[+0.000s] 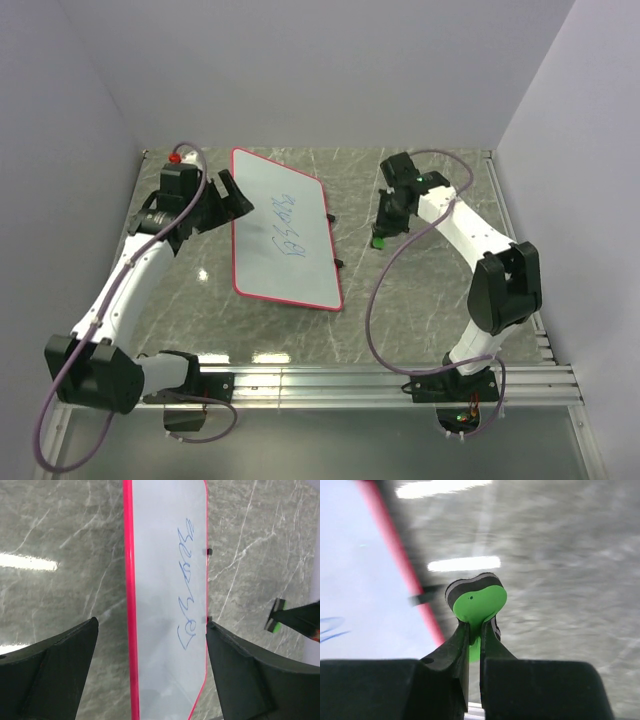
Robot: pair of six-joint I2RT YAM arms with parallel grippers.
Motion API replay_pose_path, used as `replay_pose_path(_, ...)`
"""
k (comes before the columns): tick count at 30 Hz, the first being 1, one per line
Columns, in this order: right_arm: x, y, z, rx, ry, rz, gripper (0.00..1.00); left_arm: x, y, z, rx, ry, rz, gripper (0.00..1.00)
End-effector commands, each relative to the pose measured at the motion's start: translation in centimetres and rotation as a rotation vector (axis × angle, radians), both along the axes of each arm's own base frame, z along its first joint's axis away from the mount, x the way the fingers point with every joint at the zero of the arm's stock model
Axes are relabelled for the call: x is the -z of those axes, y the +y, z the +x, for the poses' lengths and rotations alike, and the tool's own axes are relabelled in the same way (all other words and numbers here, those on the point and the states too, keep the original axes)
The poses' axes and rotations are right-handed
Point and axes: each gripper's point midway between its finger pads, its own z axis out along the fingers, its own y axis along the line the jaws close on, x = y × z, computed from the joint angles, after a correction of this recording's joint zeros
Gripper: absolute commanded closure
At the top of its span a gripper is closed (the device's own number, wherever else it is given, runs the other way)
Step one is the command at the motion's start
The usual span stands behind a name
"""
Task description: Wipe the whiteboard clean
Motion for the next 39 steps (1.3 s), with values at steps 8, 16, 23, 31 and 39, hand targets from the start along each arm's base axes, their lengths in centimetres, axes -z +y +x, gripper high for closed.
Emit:
replay_pose_path(8,-11.5,10.0,1.3,-0.145,-0.086,0.444,1.0,2.9,-1.2,2.9,0.065,0.058,0.019,0.26)
replay_pose_path(16,-12.4,14.6,2.0,-0.236,-0.04,0.566,1.0,4.0,-3.3,3.3,0.163,0.052,-0.055,0.95)
replay_pose_path(23,-12.3,19.8,5.0,-0.272,0.001,0.715,1.0,6.1,-3.5,2.9,0.25,0.117,0.002,1.0)
replay_pose_path(31,-13.2,24.8,9.7,-0.247,-0.046,0.866,1.0,9.2,-4.2,2.8,0.34,0.23,0.012,1.0)
replay_pose_path(39,-10.4,26.6,12.4,-0.155,-0.027,0.838,1.0,9.4,-4.9,3.3,0.405,0.252,0.006,1.0)
